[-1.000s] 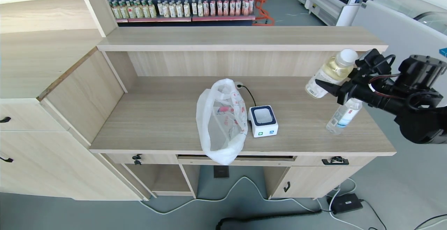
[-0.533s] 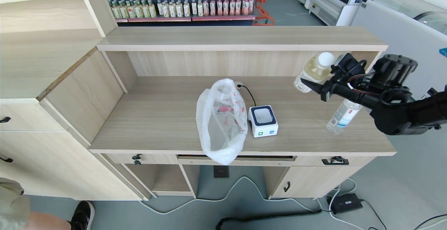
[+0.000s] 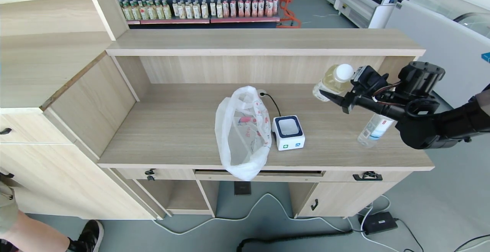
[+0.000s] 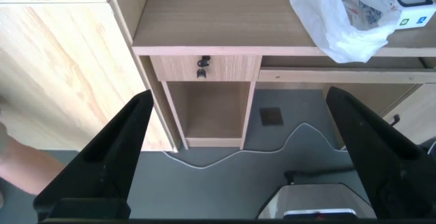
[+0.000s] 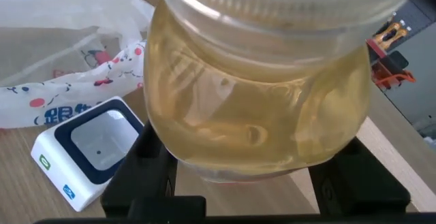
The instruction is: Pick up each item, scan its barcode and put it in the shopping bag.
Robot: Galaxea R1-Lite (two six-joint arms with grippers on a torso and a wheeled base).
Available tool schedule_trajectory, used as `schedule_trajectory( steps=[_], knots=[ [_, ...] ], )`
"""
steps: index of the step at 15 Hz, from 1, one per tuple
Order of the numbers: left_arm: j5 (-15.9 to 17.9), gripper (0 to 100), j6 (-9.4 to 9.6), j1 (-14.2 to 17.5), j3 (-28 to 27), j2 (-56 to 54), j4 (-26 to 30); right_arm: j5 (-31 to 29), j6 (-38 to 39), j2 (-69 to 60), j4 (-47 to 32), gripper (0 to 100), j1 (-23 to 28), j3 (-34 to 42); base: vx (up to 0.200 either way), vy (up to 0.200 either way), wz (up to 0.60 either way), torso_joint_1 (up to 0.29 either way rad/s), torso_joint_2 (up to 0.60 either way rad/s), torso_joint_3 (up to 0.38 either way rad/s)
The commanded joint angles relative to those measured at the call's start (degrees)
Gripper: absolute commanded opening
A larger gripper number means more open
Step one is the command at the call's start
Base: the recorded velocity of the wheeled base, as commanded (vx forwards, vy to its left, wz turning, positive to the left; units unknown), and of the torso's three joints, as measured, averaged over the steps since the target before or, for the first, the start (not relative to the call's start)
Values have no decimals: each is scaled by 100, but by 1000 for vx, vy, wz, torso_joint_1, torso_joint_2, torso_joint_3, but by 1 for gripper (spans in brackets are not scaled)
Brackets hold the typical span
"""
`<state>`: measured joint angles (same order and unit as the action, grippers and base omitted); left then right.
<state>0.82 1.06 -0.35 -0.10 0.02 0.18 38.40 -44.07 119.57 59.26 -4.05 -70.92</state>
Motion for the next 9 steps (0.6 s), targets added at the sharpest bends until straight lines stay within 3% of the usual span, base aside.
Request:
schedule_trajectory(
  steps=[1, 5, 9],
  knots=[
    [6, 100, 8, 0, 1, -2, -1, 1, -23, -12, -2, 0, -87, 0, 0, 200, 0, 2, 2, 2],
    [6, 100, 8, 0, 1, -2, -1, 1, -216, -3, -2, 0, -237, 9, 0, 200, 0, 2, -1, 1],
    [-3, 100, -1, 0, 1, -2, -1, 141, -533, 181, 7, 0, -351, 9, 0, 0, 0, 0, 0, 0]
  ],
)
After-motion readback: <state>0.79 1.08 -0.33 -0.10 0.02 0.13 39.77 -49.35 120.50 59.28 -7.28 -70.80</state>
